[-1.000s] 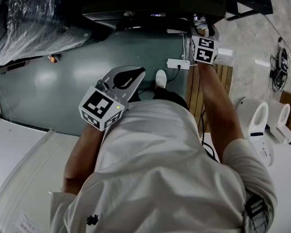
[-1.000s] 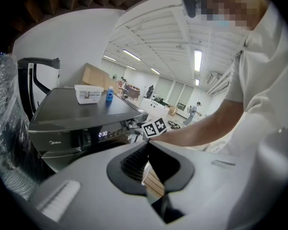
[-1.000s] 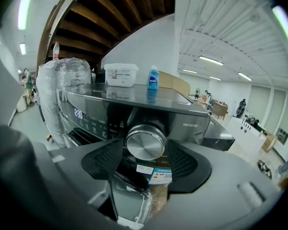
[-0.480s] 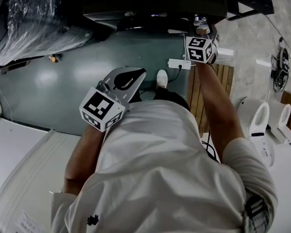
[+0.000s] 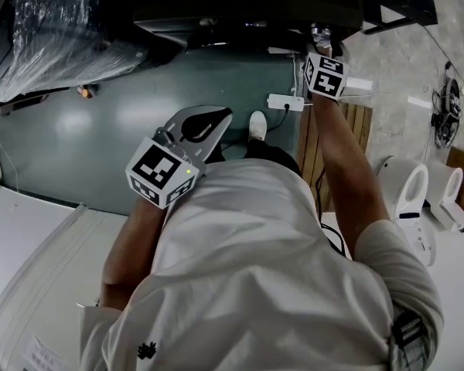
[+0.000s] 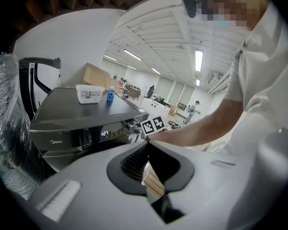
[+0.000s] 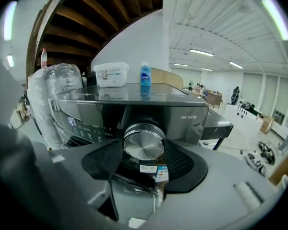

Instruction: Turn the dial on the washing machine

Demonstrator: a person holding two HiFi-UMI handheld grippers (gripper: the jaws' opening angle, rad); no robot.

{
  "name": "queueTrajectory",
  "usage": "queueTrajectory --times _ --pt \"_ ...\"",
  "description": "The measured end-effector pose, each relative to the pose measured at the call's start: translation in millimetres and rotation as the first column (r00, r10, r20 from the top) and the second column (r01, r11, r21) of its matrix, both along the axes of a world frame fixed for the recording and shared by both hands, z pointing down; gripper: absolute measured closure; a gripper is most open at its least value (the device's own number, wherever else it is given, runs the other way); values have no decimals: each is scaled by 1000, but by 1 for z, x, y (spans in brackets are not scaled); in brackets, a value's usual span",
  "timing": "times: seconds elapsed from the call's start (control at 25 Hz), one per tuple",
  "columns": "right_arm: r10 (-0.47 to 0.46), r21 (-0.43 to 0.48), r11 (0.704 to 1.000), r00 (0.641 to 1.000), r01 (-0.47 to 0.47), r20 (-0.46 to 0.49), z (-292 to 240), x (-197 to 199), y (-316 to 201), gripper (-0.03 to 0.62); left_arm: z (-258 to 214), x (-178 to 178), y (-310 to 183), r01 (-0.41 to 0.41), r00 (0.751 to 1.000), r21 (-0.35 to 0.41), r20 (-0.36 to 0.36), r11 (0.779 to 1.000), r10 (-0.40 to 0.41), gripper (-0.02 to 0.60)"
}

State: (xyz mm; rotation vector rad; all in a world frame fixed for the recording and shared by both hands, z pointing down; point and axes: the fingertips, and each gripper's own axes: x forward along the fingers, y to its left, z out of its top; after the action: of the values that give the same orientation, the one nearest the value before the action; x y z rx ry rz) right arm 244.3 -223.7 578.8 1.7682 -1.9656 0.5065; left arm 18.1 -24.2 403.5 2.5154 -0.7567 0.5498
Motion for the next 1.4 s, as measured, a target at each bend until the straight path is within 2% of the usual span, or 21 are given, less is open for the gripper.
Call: queueTrajectory --times 0.12,0.4,0.72,0.84,0.88,1.12,1.4 --pt "29 -2 1000 997 -29 74 1 2 1 329 0 3 0 -4 1000 1 -1 1000 4 525" --pt "5 -3 1000 997 -4 82 1 1 4 329 -2 6 0 -8 1000 6 6 1000 8 525" --pt "-84 -48 995 988 91 133 7 -1 45 338 1 30 3 -41 999 8 7 999 41 525" --pt "-106 -45 993 985 113 138 4 4 66 502 1 37 4 -43 999 14 9 999 42 525" --pt "-107 -40 993 983 115 150 2 5 73 578 1 39 3 -43 999 17 9 999 43 525" --pt "-171 -45 981 947 190 272 -13 -15 124 594 -1 42 6 -77 997 26 7 997 77 525" --pt "-220 -49 967 921 249 322 -49 -44 187 594 -4 41 10 -213 977 40 4 976 213 525"
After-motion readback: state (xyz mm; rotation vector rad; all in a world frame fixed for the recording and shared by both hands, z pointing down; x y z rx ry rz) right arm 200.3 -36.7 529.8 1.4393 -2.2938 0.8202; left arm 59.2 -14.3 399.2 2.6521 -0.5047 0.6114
